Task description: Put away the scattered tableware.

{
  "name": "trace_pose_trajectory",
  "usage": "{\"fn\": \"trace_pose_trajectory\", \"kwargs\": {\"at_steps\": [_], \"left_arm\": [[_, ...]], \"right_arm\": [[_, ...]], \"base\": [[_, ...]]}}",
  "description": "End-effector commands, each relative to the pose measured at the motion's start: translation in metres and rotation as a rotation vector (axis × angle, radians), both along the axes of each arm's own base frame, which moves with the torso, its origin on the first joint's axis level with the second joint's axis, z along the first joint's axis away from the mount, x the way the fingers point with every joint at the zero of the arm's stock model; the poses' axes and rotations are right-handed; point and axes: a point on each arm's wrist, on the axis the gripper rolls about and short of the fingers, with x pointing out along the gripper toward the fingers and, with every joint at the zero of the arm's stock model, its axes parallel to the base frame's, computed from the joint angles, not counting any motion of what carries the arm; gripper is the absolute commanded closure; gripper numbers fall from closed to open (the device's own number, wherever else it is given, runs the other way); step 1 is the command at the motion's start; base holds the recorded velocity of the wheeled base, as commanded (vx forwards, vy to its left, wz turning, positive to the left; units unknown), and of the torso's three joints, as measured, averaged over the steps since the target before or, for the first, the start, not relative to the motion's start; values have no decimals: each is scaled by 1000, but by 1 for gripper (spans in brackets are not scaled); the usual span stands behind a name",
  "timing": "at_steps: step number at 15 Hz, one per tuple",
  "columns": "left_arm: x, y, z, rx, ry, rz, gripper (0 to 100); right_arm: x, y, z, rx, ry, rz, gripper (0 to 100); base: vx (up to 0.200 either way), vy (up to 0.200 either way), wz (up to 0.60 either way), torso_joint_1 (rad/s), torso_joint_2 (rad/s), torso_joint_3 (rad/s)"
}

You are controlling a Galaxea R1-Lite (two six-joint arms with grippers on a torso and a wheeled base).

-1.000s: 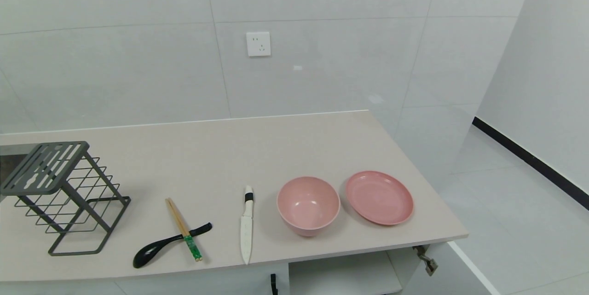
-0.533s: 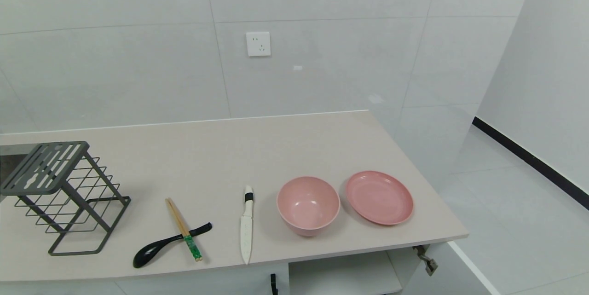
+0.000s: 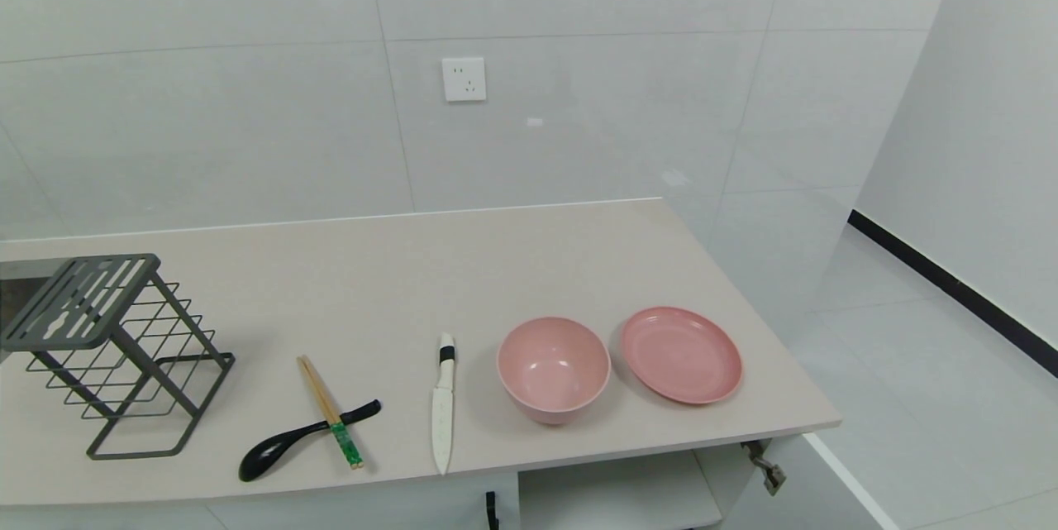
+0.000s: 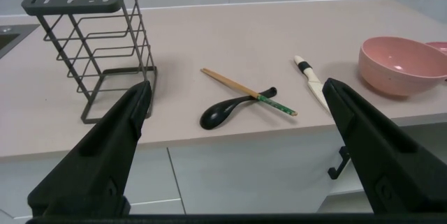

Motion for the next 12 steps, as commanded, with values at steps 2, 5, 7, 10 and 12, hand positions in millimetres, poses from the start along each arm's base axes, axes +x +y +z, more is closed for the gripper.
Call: {"fn": "trace_pose_trajectory", "kwargs": {"at_steps": [2, 5, 7, 10, 12], "left_arm": [[0, 0, 0, 0, 1, 1, 0], [0, 0, 0, 1, 1, -1, 0], [0, 0, 0, -2, 1, -1, 0], [0, 0, 0, -2, 1, -1, 0], [0, 0, 0, -2, 1, -1, 0]], "right_arm": [[50, 12, 14, -38, 350, 292, 0], [70, 17, 21, -21, 402, 370, 0], [99, 22, 18, -9, 462, 407, 0], [138, 24, 7, -27, 518, 382, 0], [170, 16, -12, -48, 525, 316, 0]], "base": [[0, 0, 0, 0, 0, 0], [0, 0, 0, 0, 0, 0], [0, 0, 0, 0, 0, 0], [0, 0, 0, 0, 0, 0], [0, 0, 0, 0, 0, 0]]}}
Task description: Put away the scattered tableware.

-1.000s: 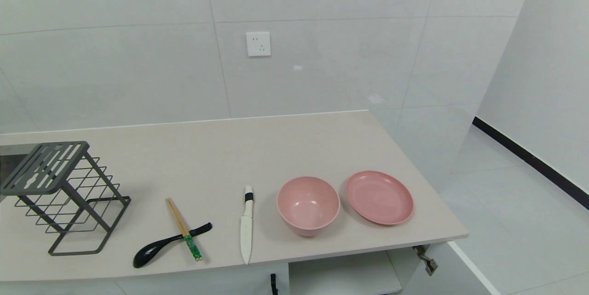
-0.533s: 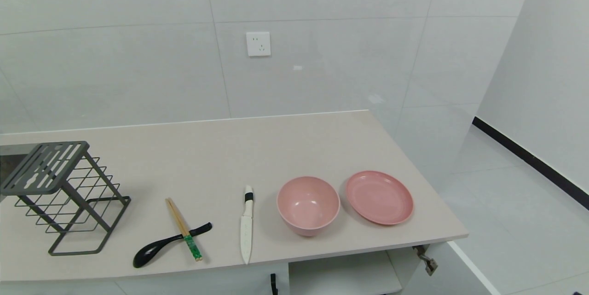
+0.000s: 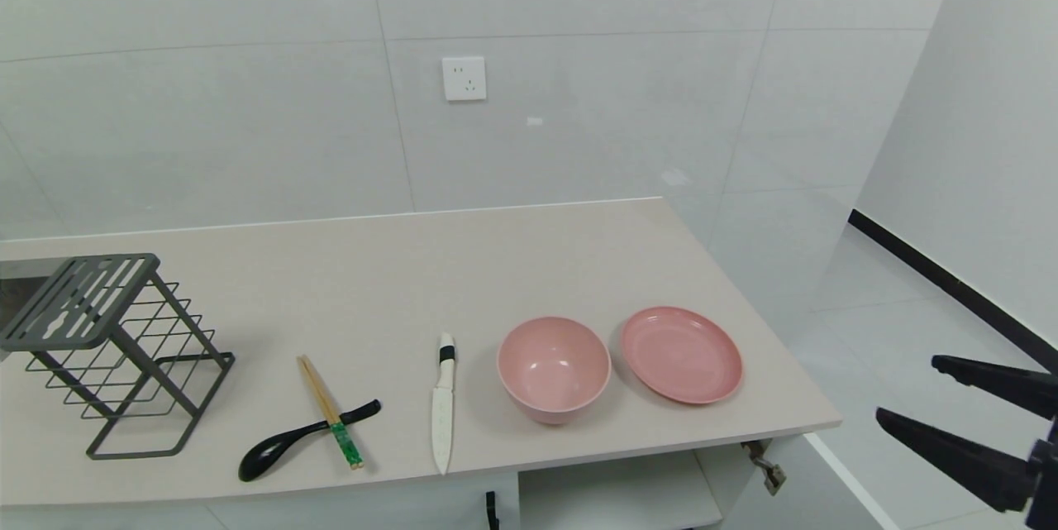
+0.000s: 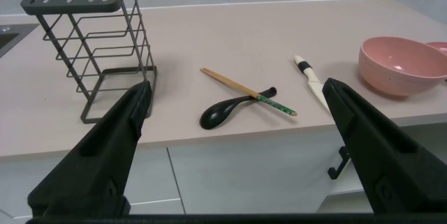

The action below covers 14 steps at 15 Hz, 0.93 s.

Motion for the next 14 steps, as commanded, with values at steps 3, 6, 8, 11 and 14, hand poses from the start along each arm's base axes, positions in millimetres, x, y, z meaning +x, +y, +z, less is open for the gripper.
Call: {"fn": "trace_pose_trajectory", "kwargs": {"at_steps": [3, 6, 8, 11, 14], "left_arm": [[0, 0, 0, -3, 1, 2, 0], [0, 0, 0, -5, 1, 3, 0], [0, 0, 0, -5, 1, 3, 0], [0, 0, 0, -6, 1, 3, 0], [0, 0, 0, -6, 1, 5, 0]], "right_arm": [[62, -5, -39, -32, 136, -51, 0], [78, -3, -52, -33, 157, -47, 0], [85, -3, -55, -37, 162, -45, 0], [105, -1, -54, -31, 161, -48, 0], [127, 6, -65, -39, 198, -22, 0]], "base": [[0, 0, 0, 0, 0, 0], [0, 0, 0, 0, 0, 0], [0, 0, 0, 0, 0, 0], [0, 0, 0, 0, 0, 0], [0, 0, 0, 0, 0, 0]]}}
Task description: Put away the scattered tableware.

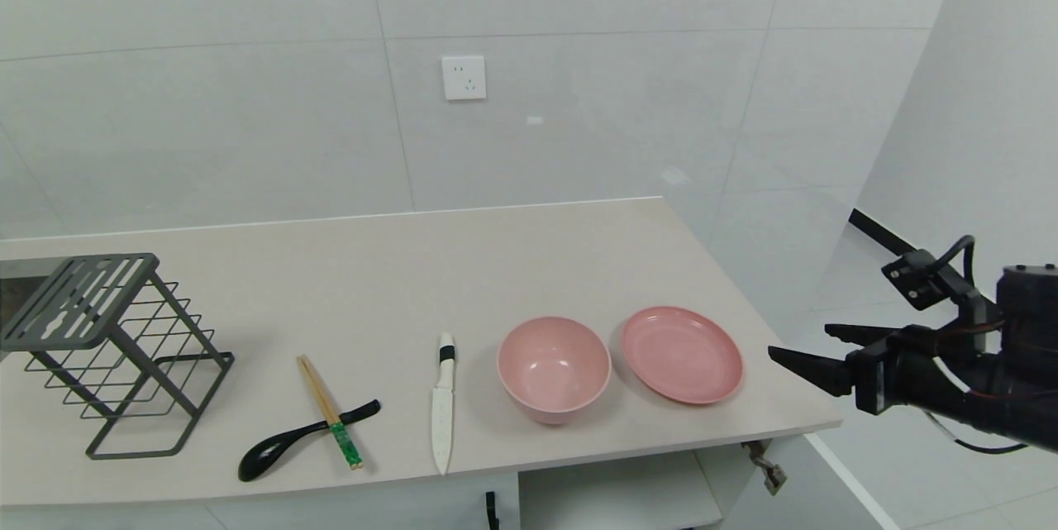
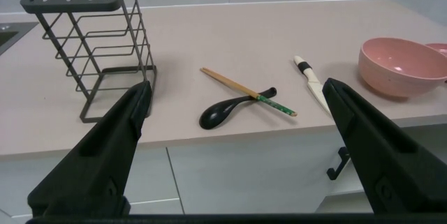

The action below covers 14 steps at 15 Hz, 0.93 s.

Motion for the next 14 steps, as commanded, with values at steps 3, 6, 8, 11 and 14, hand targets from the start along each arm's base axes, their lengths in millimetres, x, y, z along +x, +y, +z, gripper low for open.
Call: {"fn": "trace_pose_trajectory", "kwargs": {"at_steps": [3, 6, 8, 11, 14], "left_arm": [[0, 0, 0, 0, 1, 1, 0], [0, 0, 0, -3, 1, 2, 0], [0, 0, 0, -3, 1, 2, 0], [0, 0, 0, -3, 1, 2, 0], [0, 0, 0, -3, 1, 2, 0]], "right_arm": [[27, 7, -21, -15, 43, 2, 0], [38, 6, -37, -25, 56, -10, 0], [43, 7, -42, -26, 69, -9, 0], [53, 8, -52, -32, 92, -9, 0], [59, 8, -58, -32, 104, -11, 0]], "base": [[0, 0, 0, 0, 0, 0], [0, 0, 0, 0, 0, 0], [0, 0, 0, 0, 0, 0], [0, 0, 0, 0, 0, 0], [0, 0, 0, 0, 0, 0]]}}
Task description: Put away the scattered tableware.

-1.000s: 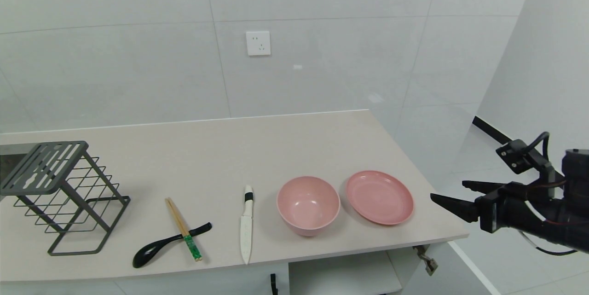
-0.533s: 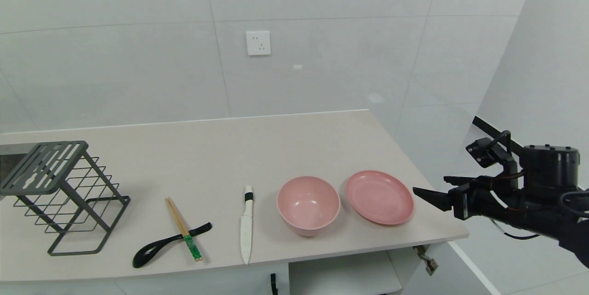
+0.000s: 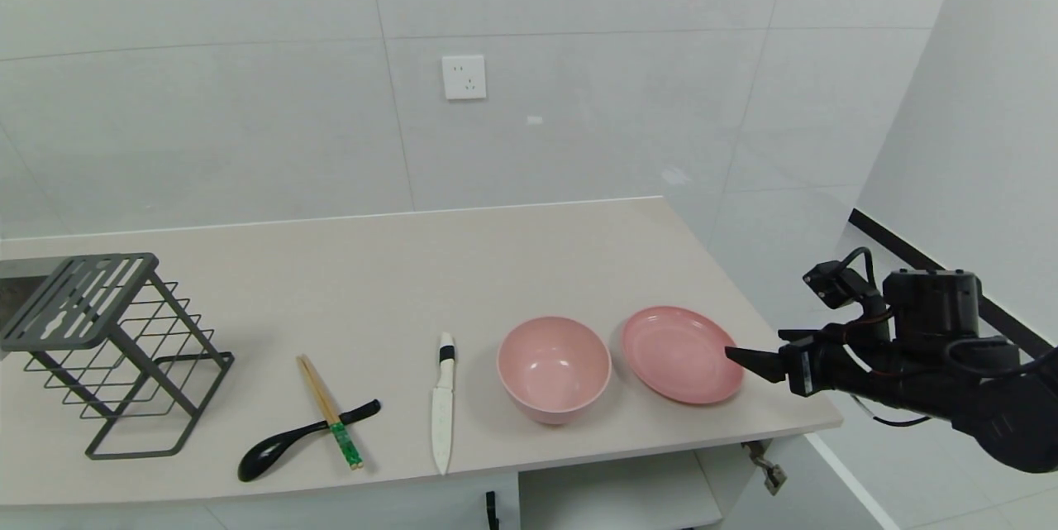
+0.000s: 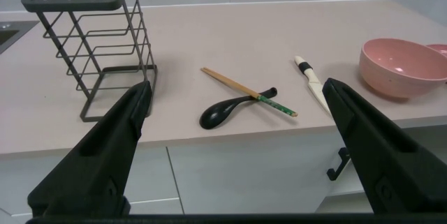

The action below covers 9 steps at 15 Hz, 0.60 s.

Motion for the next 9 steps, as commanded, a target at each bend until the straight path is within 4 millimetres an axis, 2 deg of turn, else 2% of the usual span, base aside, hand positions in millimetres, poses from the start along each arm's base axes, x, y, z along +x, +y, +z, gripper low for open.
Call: {"fn": "trace_pose_trajectory", "kwargs": {"at_steps": [1, 4, 9], "left_arm": [[0, 0, 0, 0, 1, 2, 0], [0, 0, 0, 0, 1, 0, 0], [0, 0, 0, -2, 1, 0, 0]], "right_arm": [[9, 0, -7, 1, 9, -6, 0], [21, 1, -10, -7, -5, -19, 0], [37, 6, -25, -6, -23, -12, 0]], "base": [[0, 0, 0, 0, 0, 0], [0, 0, 0, 0, 0, 0], [0, 0, 0, 0, 0, 0]]}}
